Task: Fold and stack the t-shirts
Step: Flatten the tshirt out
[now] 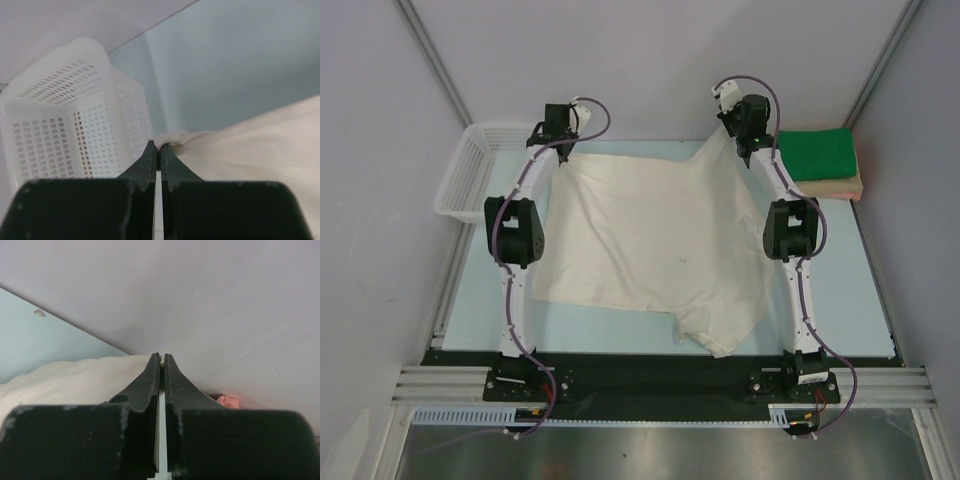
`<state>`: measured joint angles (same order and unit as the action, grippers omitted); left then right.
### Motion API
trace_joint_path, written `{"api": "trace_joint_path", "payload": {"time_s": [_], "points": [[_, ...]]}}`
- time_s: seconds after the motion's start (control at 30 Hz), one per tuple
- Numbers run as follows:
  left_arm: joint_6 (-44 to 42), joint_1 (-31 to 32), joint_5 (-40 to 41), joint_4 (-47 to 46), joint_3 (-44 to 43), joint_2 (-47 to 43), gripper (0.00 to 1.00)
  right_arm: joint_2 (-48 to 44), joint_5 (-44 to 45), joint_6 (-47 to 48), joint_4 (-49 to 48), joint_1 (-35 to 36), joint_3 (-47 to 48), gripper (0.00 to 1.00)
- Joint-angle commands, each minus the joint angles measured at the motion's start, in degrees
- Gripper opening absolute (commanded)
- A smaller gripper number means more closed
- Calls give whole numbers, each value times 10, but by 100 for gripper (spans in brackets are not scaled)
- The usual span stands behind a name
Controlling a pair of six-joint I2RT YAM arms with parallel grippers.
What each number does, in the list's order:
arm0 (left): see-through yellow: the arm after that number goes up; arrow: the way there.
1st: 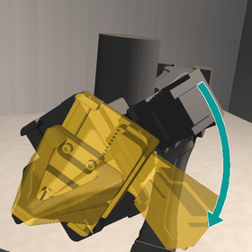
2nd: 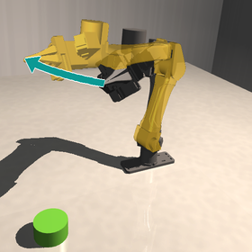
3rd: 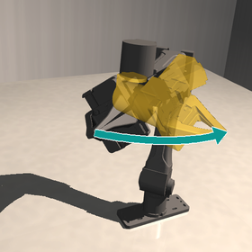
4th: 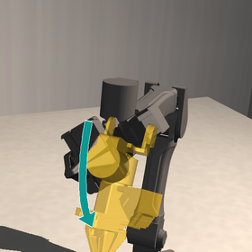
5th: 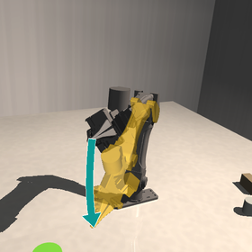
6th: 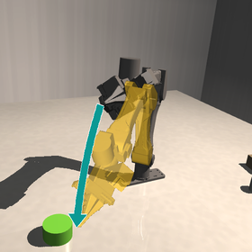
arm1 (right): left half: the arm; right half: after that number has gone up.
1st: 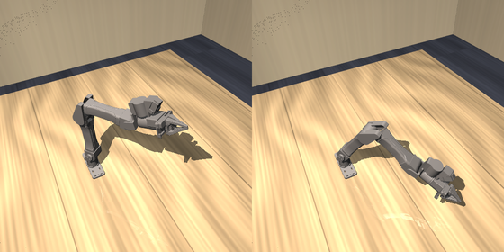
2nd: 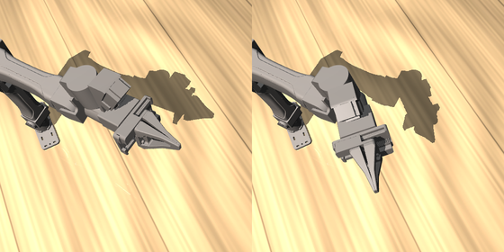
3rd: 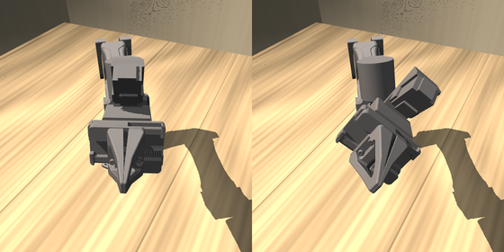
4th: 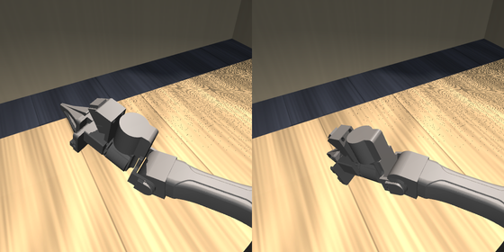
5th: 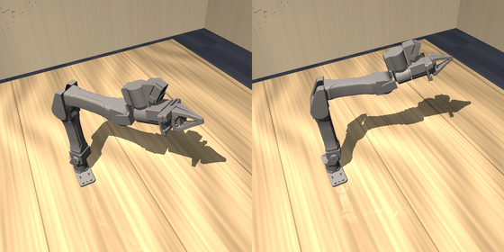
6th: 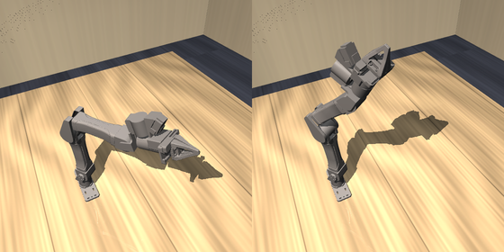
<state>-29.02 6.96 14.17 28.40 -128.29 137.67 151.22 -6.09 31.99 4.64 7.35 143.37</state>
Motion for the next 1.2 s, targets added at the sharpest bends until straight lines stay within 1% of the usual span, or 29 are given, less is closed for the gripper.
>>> {"api": "trace_joint_path", "payload": {"time_s": [0.0,0.1,0.23,0.37,0.43,0.47,0.57,0.77,0.87,1.0,1.07,1.1,1.17], "points": [[-17,-10,8,5,-30,4,0,7,43,1,-67,3,27,0],[-19,-10,9,-8,-14,-6,0,0,56,-5,-63,0,25,0],[-32,-11,14,-33,6,-19,1,-11,49,18,-78,-4,9,0],[-26,-13,18,-43,-1,-3,0,-5,48,4,-82,-2,31,0],[-4,-13,7,-34,-25,0,1,-7,57,-3,-76,1,31,0],[8,-13,0,-32,-28,-5,0,-12,60,-17,-58,2,31,0],[24,-12,-25,-28,-37,-32,1,-50,57,-18,-49,1,19,0],[33,-10,-31,-8,-37,-83,0,-143,44,13,-48,-7,-31,0],[47,-10,-34,2,-26,-113,1,-186,43,4,-49,-9,-59,0],[44,-10,-45,8,-23,-135,1,-205,50,-6,-49,-6,-58,0],[33,-10,-43,9,-18,-130,0,-200,55,8,-48,0,-60,0],[18,-10,-42,13,-18,-125,0,-198,56,12,-32,3,-60,0],[14,-11,-38,21,-15,-118,0,-188,56,10,-20,6,-67,0]]}}
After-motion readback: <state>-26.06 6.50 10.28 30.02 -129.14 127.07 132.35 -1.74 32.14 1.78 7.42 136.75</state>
